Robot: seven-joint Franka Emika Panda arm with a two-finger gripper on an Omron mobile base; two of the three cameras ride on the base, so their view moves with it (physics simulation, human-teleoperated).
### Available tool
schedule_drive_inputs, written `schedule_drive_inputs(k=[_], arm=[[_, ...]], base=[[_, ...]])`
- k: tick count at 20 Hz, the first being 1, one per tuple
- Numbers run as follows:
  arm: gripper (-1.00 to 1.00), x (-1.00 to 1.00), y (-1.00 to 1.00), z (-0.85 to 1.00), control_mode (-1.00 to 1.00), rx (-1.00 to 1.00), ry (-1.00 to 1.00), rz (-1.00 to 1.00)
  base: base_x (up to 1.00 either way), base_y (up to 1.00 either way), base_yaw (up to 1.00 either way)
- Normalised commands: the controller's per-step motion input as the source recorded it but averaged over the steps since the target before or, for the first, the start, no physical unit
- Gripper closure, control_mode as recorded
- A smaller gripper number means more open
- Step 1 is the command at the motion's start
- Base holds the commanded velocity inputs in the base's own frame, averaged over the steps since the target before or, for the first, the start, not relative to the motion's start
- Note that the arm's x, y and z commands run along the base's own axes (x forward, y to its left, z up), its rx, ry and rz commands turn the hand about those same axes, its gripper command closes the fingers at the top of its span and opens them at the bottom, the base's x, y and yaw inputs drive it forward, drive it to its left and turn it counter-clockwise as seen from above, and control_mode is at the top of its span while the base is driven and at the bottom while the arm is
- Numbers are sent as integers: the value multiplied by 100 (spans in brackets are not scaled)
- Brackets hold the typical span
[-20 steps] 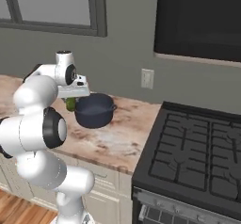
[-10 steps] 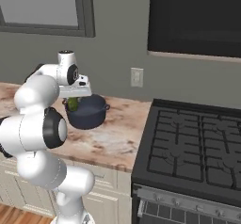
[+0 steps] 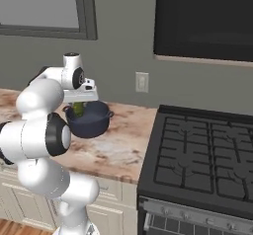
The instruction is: Turn on the sink faucet. Then move the cucumber from the counter to the sink. Turn off the sink. Move the vegetable from the sink to the pot next to the stove. Finally move the pot to the rear left burner.
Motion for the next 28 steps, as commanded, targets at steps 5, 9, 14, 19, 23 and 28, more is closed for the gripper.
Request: schedule_drive_inputs(k=[5, 9, 14, 19, 23, 28], arm=[[100, 0, 0, 0, 100, 0, 0, 0], [100, 0, 0, 0, 100, 0, 0, 0], [100, 0, 0, 0, 100, 0, 0, 0], [100, 0, 0, 0, 100, 0, 0, 0], [100, 0, 0, 0, 100, 0, 0, 0], [100, 0, 0, 0, 100, 0, 0, 0]], base=[[48, 0, 5], [20, -9, 2], [4, -25, 0], [0, -34, -3], [10, -17, -13], [14, -7, -15]])
